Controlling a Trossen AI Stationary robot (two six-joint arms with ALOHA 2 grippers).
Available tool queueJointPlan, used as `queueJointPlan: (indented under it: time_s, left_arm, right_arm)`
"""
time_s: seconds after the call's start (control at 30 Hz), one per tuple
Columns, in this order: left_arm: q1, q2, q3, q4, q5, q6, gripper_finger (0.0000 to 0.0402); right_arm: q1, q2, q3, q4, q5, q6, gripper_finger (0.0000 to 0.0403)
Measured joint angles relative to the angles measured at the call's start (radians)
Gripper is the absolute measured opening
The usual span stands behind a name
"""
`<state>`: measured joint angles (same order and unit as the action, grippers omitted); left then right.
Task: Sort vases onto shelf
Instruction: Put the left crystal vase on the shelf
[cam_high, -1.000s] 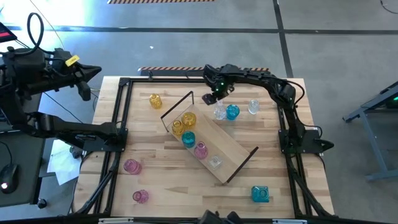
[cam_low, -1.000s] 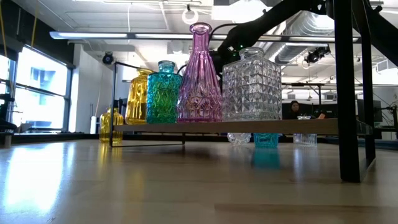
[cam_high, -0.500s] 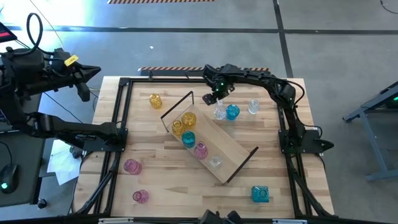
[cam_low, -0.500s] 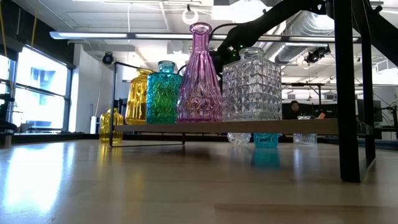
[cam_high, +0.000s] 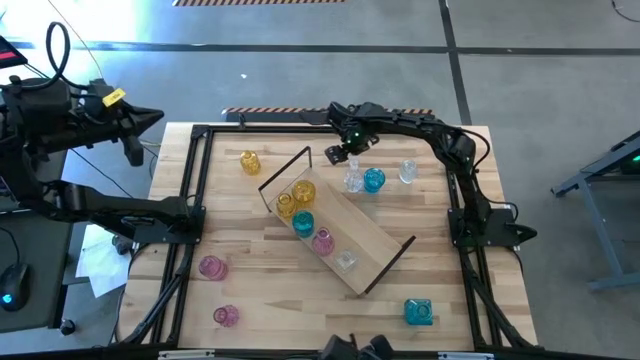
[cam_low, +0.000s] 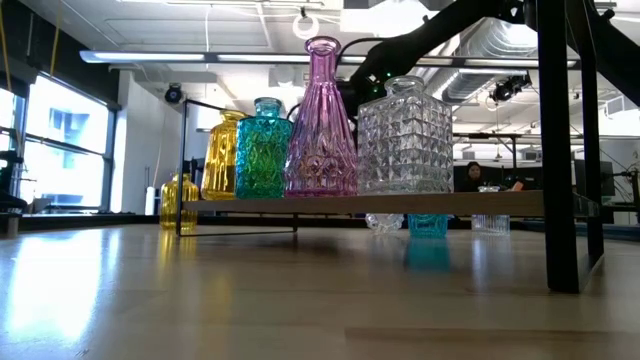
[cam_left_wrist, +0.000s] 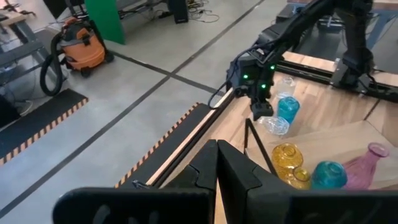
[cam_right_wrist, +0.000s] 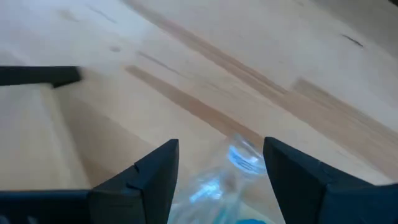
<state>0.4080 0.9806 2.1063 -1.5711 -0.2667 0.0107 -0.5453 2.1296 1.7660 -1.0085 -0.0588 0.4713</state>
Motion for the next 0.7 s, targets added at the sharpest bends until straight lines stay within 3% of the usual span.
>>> queueJointPlan:
  time_s: [0.4,0.7]
  left_arm:
    - [0.000,0.000,0.000,0.000,0.010,0.044,0.0000]
    - [0.000,0.000,0.000,0.000,0.026,0.066,0.0000]
  right_arm:
    - [0.004,0.000,0.000,-0.045,0.078,0.134,0.0272]
    - [0.018,-0.002,-0.015,-0.040,0.105,0.299,0.0275]
